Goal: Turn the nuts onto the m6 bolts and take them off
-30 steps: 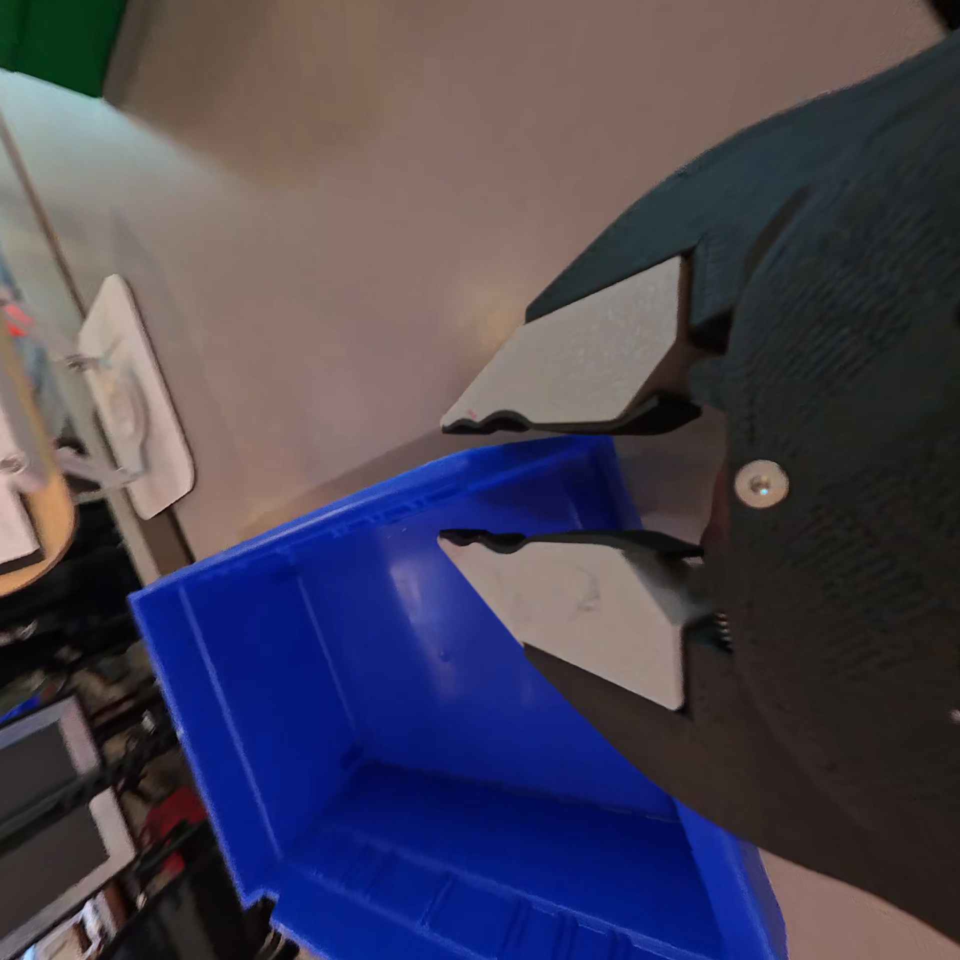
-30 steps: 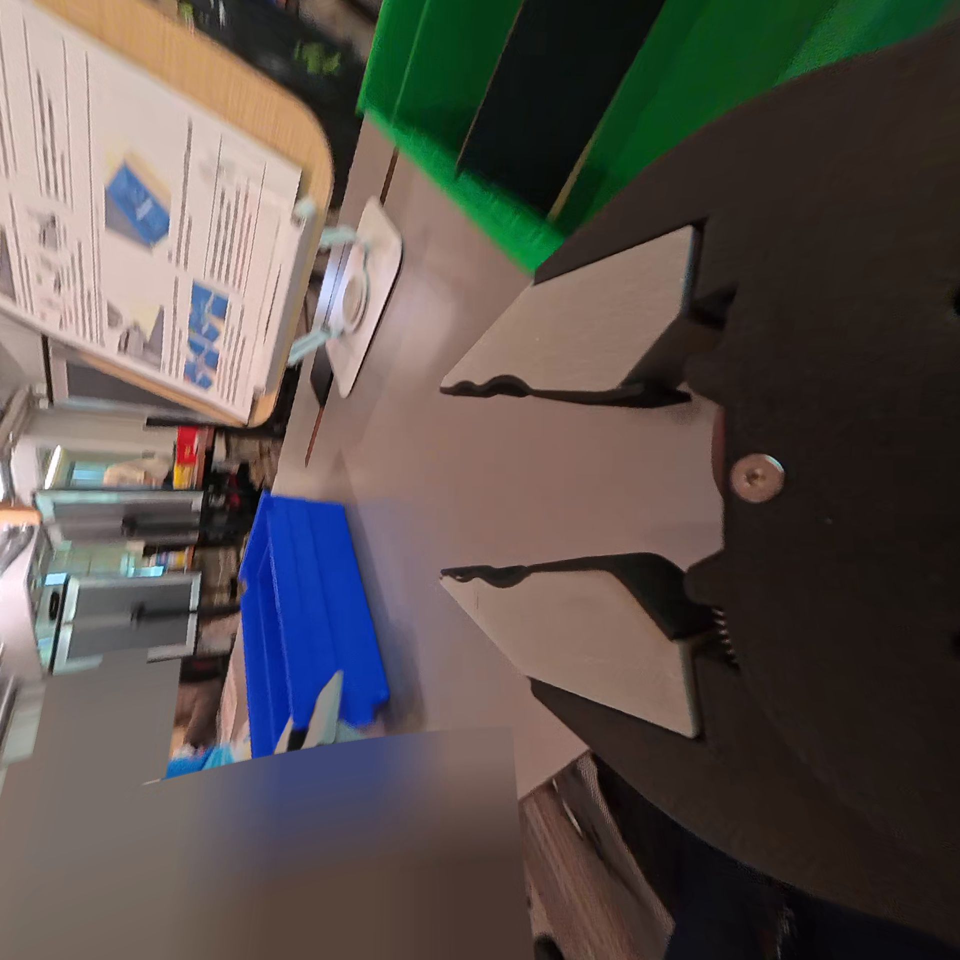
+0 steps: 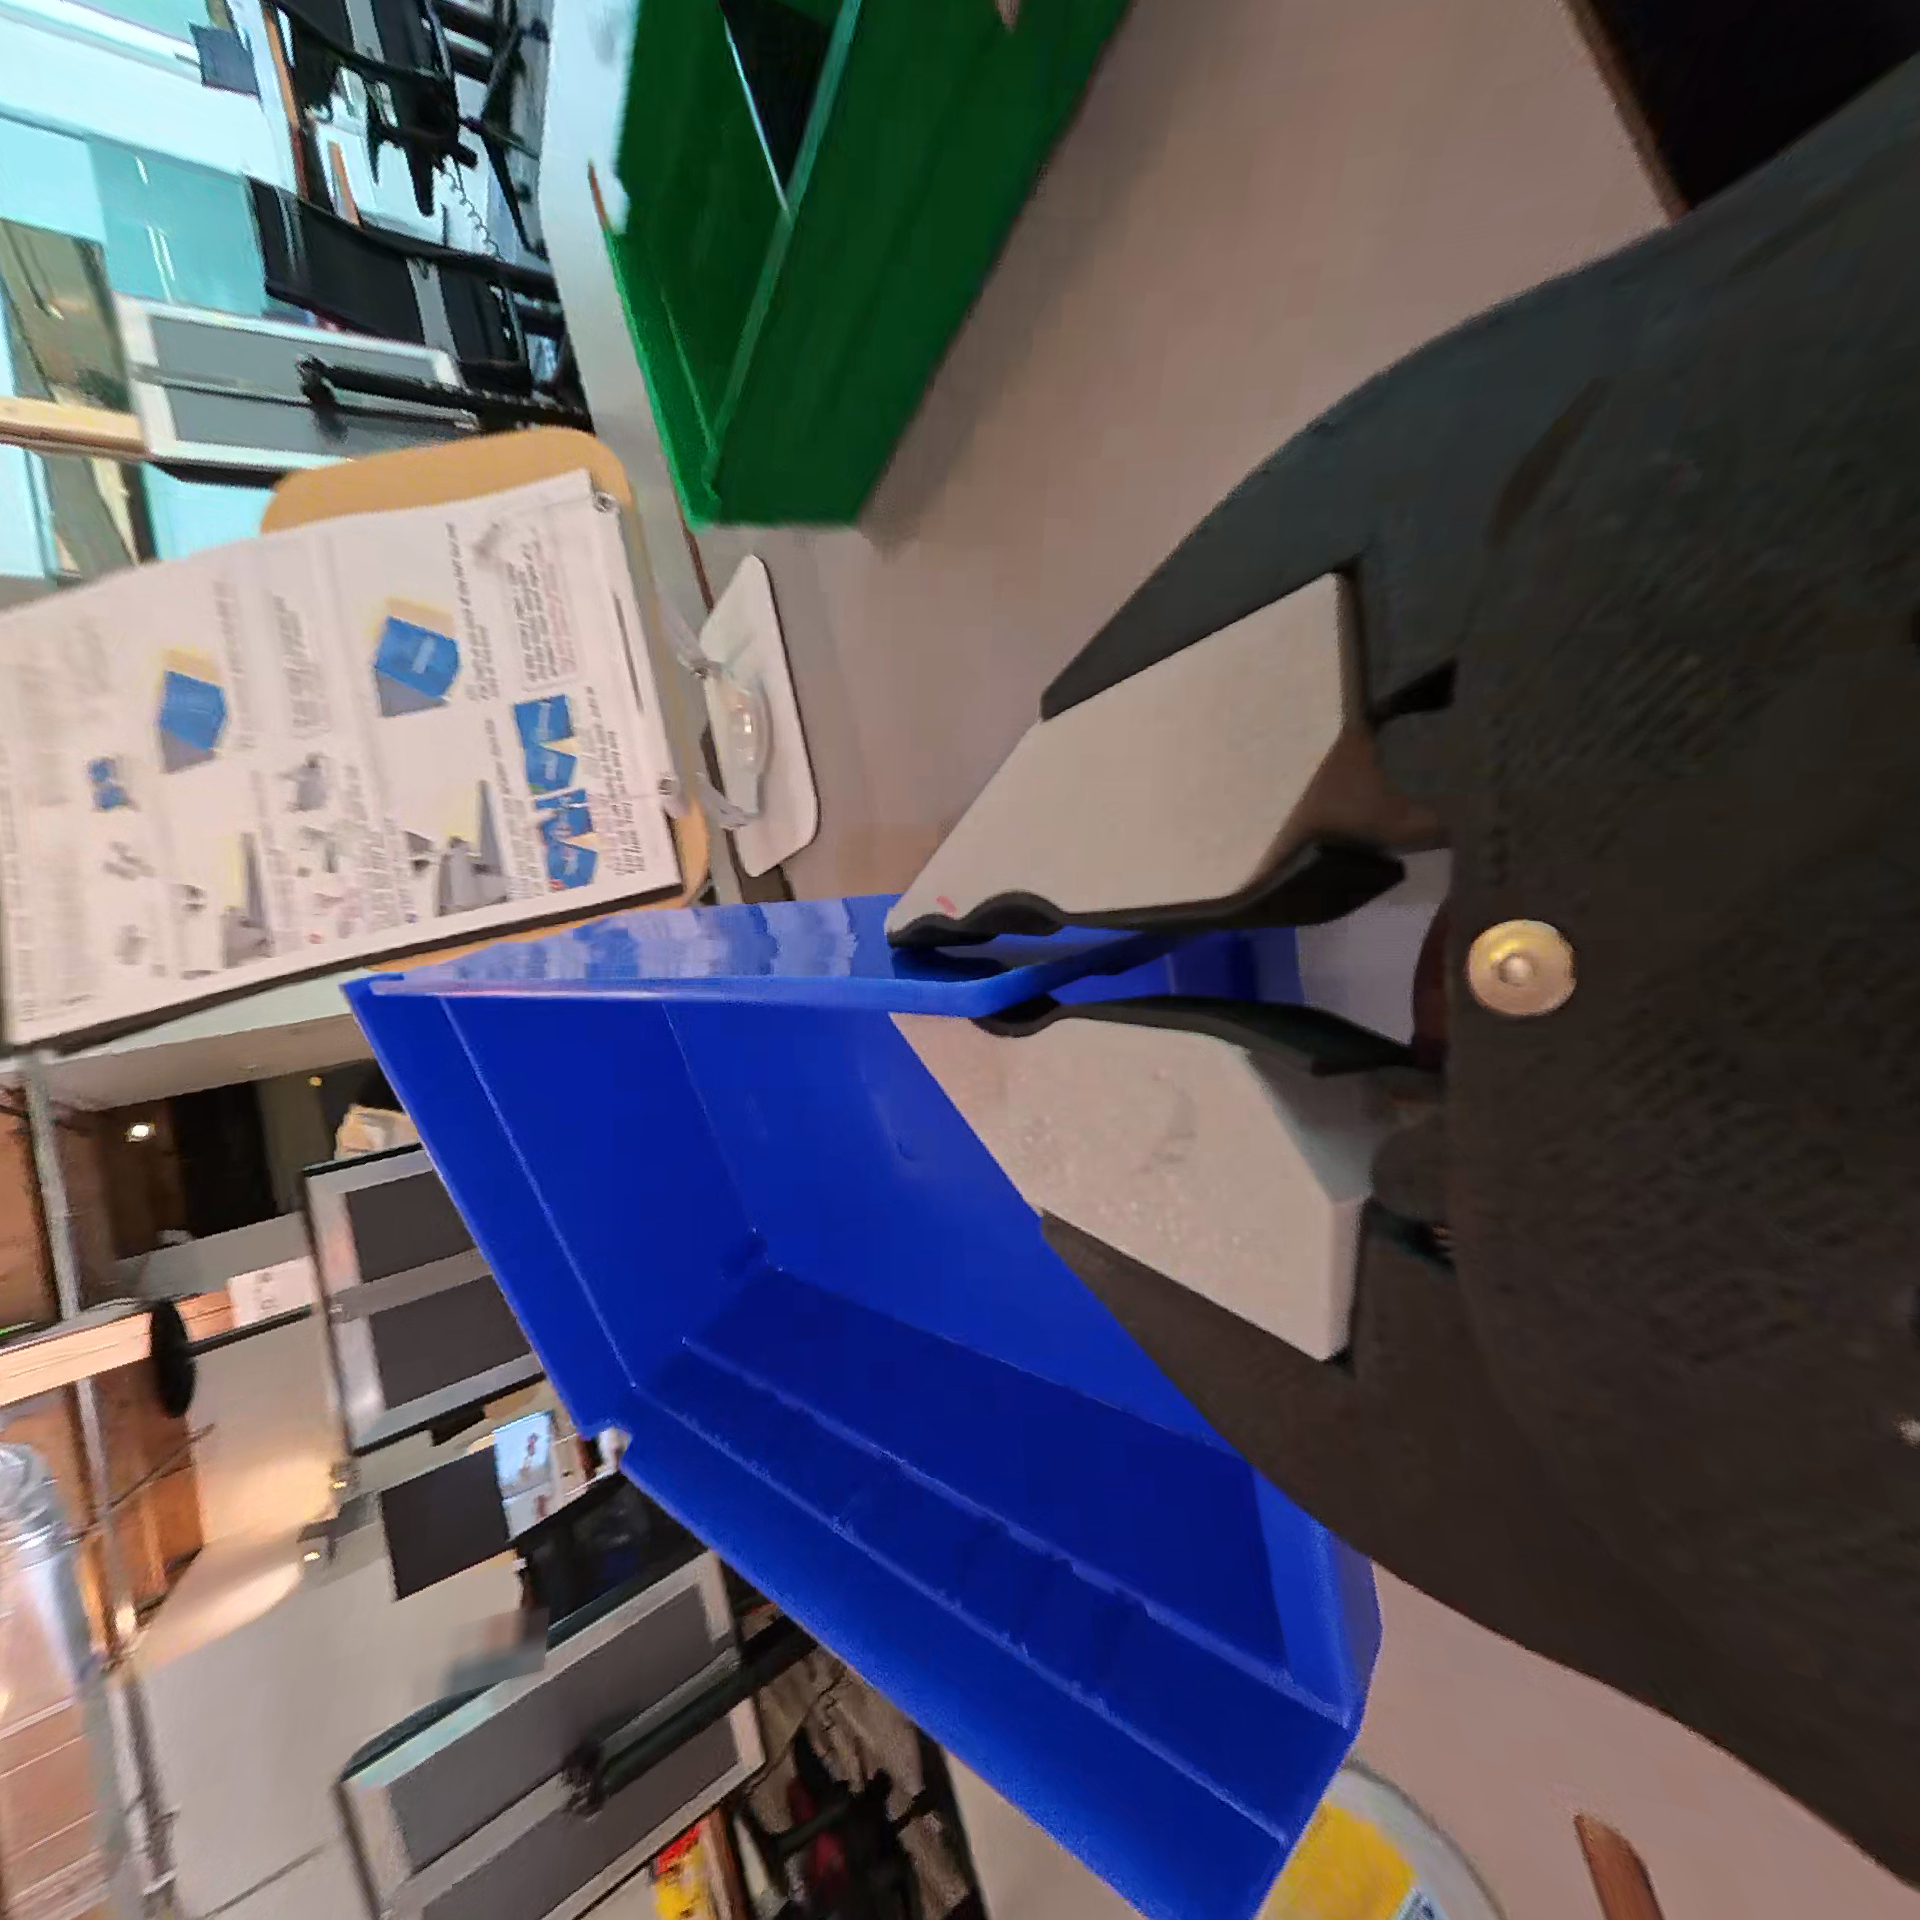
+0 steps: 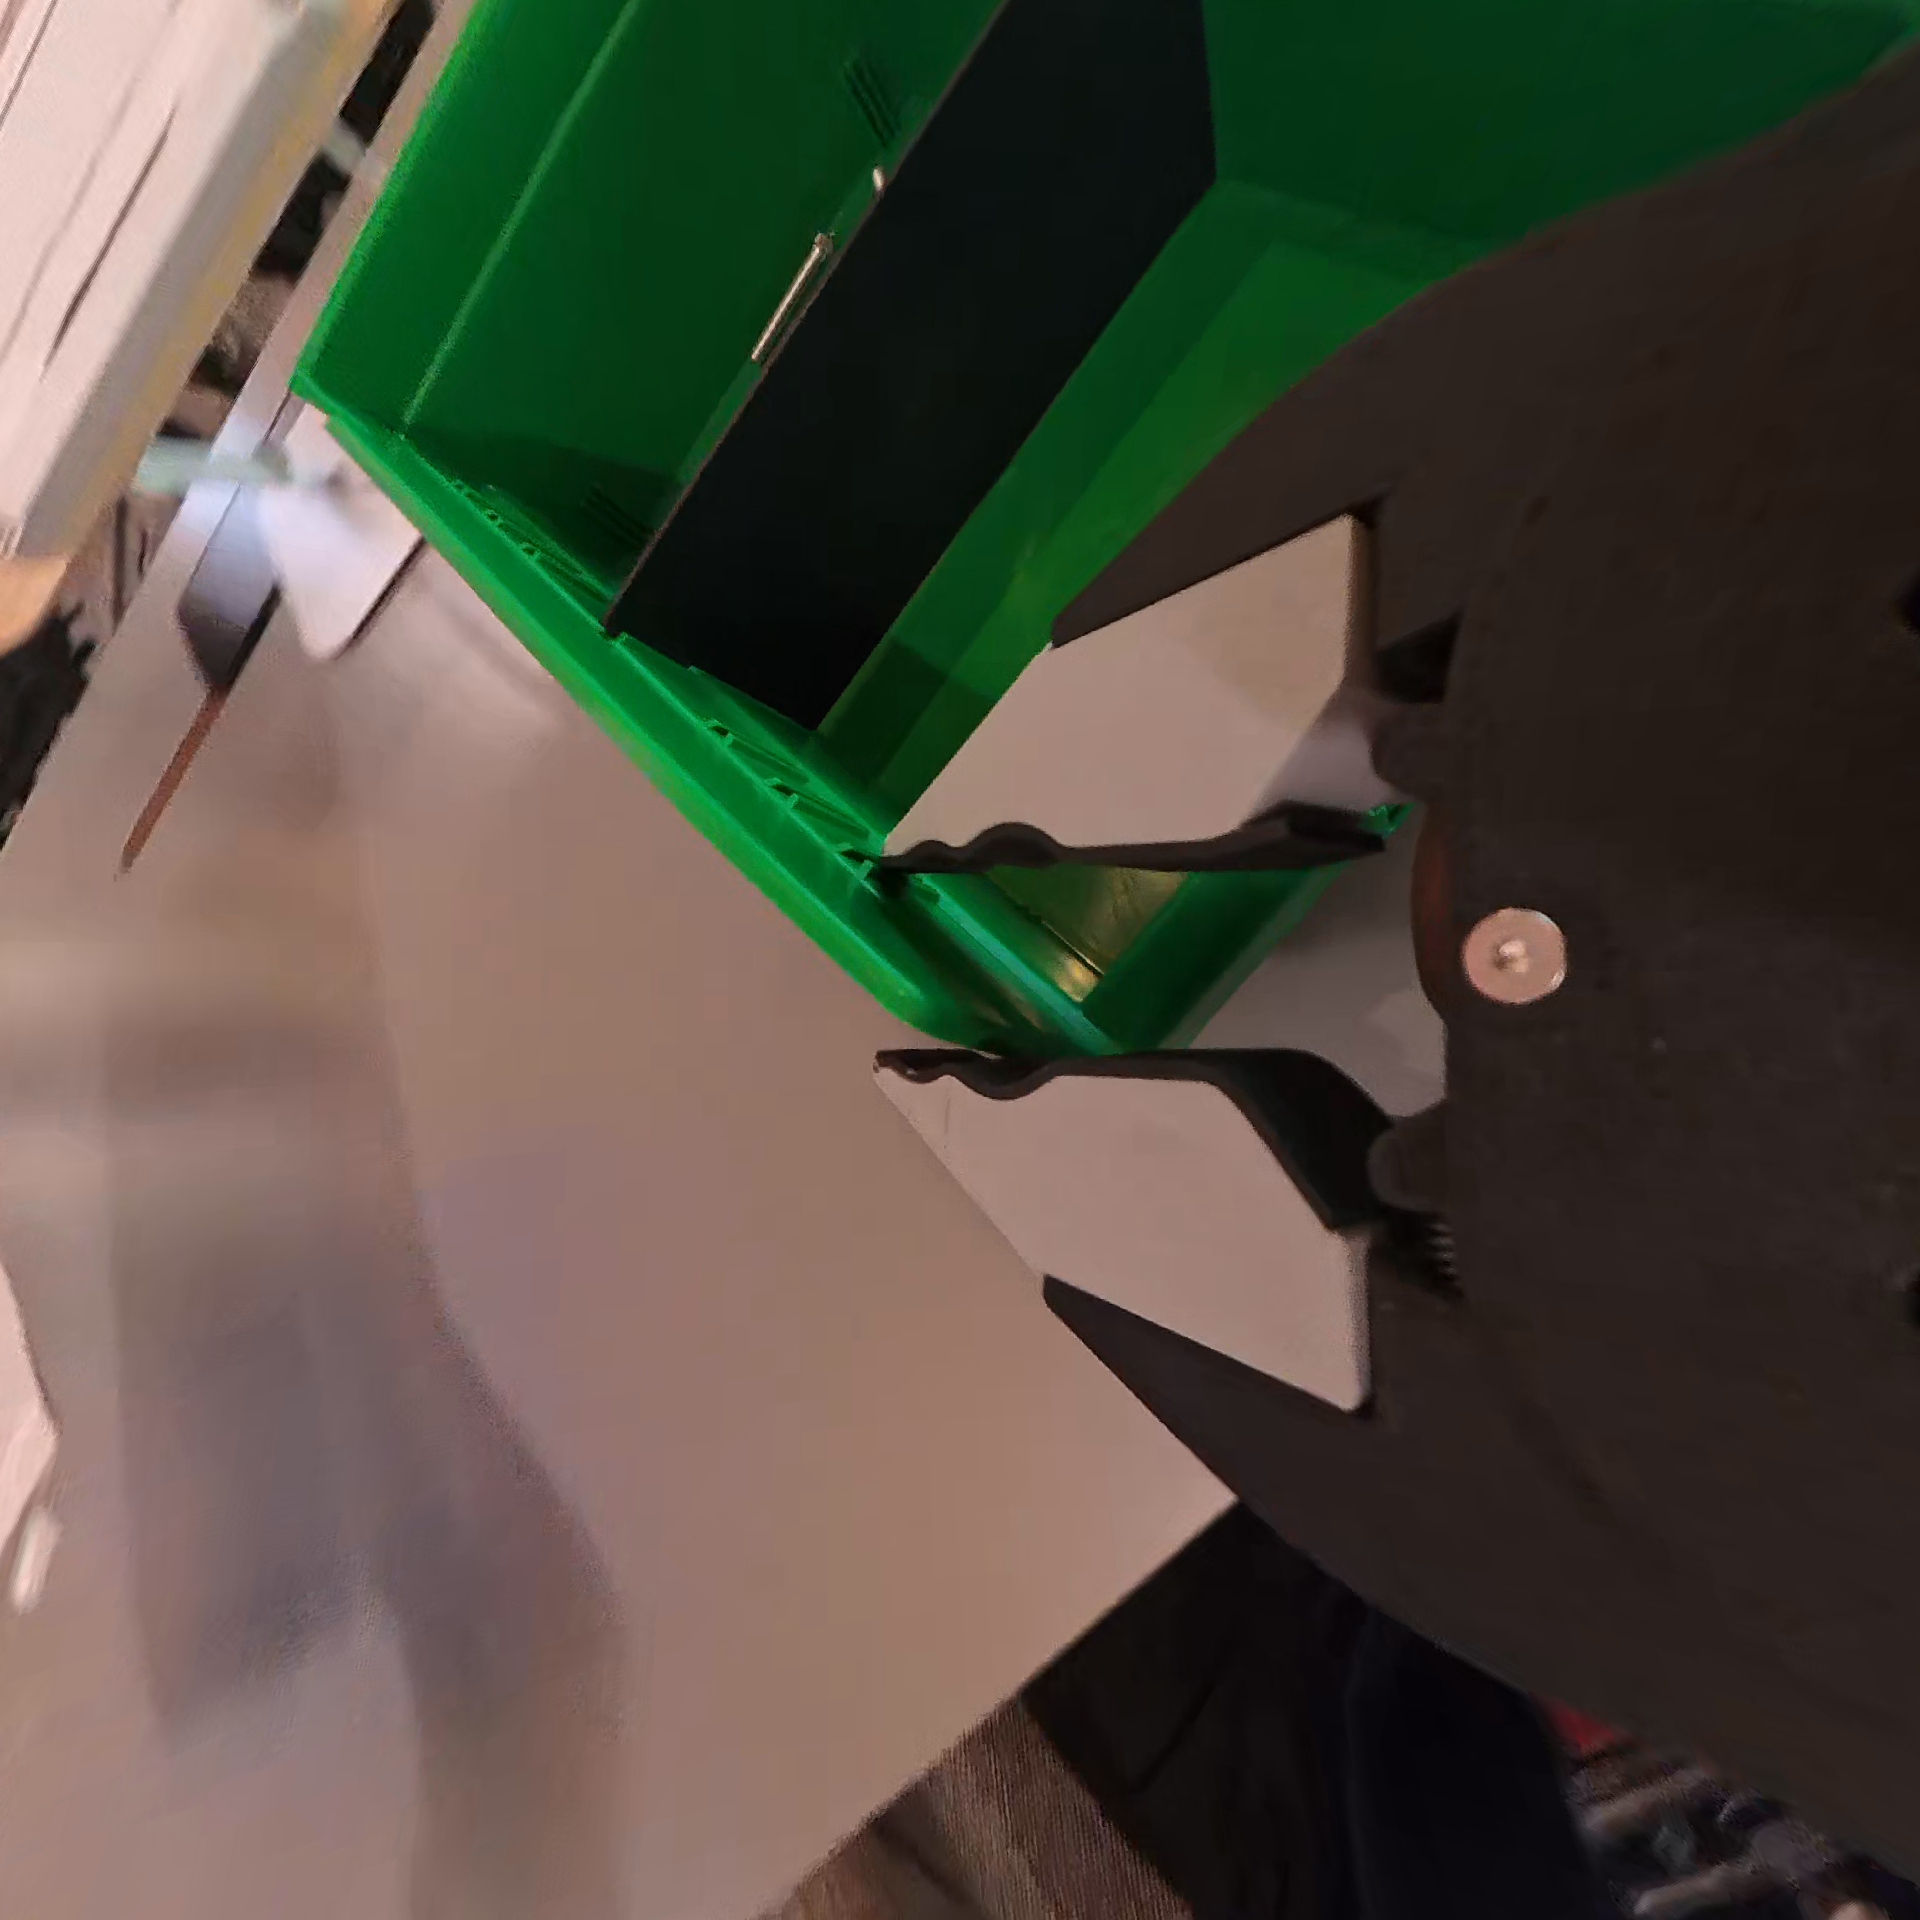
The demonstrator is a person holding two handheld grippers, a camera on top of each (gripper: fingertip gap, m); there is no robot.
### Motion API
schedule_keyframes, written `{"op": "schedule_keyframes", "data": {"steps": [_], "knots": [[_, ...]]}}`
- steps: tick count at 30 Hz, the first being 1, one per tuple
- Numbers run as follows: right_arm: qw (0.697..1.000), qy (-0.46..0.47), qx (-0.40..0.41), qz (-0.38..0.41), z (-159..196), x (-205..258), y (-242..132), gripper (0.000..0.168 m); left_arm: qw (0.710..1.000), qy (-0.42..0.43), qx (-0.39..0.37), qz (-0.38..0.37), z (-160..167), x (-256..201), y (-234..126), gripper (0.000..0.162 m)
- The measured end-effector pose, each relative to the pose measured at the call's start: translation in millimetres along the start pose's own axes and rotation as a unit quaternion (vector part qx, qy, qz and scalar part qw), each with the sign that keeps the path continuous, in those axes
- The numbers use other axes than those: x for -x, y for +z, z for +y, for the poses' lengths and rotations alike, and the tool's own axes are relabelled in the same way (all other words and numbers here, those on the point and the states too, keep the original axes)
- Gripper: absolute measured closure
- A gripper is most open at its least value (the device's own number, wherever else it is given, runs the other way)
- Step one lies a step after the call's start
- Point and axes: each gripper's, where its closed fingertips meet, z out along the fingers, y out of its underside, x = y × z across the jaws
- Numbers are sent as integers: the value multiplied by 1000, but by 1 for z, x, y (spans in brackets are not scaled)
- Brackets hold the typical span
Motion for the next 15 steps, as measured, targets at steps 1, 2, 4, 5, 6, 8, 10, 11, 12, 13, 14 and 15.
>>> {"op": "schedule_keyframes", "data": {"steps": [1, 2, 4, 5, 6, 8, 10, 11, 12, 13, 14, 15], "knots": [[1000, 1, -4, -20, -10, 22, 11, 138, 1000, 6, -8, 1, -10, 0, -7, 159], [999, 2, -8, -44, -21, 45, 23, 136, 1000, 14, -14, 0, -19, -1, -13, 159], [996, 7, -17, -92, -44, 94, 48, 134, 999, 25, -26, -4, -33, -2, -27, 159], [993, 9, -22, -117, -56, 119, 62, 133, 999, 29, -32, -7, -40, -1, -33, 159], [989, 9, -27, -144, -69, 144, 76, 131, 999, 34, -36, -10, -45, 1, -39, 159], [980, 8, -36, -196, -95, 192, 101, 126, 998, 45, -42, -20, -54, 6, -50, 159], [975, 15, -42, -218, -119, 219, 109, 125, 997, 56, -46, -32, -61, 14, -60, 159], [973, 12, -52, -226, -129, 225, 104, 126, 996, 61, -48, -36, -64, 17, -65, 159], [970, 1, -71, -232, -137, 226, 93, 126, 996, 66, -49, -40, -66, 19, -71, 159], [968, -9, -92, -233, -142, 222, 80, 127, 995, 71, -51, -41, -68, 20, -76, 159], [966, -15, -108, -234, -143, 214, 65, 126, 995, 75, -53, -40, -70, 19, -81, 159], [964, -18, -117, -237, -140, 204, 51, 126, 995, 77, -57, -37, -71, 17, -84, 159]]}}
